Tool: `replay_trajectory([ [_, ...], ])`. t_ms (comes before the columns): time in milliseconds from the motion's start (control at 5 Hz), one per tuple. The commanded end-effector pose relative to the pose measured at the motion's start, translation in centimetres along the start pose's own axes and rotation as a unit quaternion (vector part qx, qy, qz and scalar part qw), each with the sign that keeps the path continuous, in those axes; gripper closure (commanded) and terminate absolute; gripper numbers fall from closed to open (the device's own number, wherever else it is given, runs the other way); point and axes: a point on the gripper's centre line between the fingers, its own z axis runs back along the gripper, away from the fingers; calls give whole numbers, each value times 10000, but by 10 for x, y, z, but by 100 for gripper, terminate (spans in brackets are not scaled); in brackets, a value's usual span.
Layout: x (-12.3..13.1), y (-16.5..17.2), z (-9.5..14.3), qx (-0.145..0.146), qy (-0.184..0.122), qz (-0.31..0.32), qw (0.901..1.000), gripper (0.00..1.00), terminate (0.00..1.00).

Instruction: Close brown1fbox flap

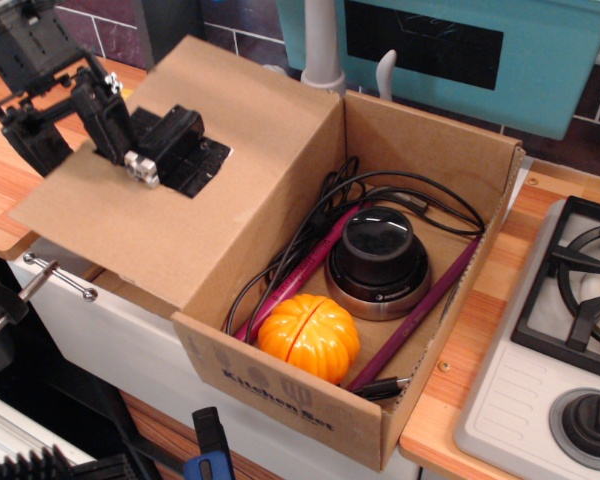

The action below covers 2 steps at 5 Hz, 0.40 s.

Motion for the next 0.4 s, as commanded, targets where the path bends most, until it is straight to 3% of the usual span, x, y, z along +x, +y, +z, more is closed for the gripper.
replay_trajectory([
  [0, -20, -57, 25, 462, -570, -126, 9972, 0, 0],
  [200, -36, -85, 29, 870, -930, -175, 9917, 0, 0],
])
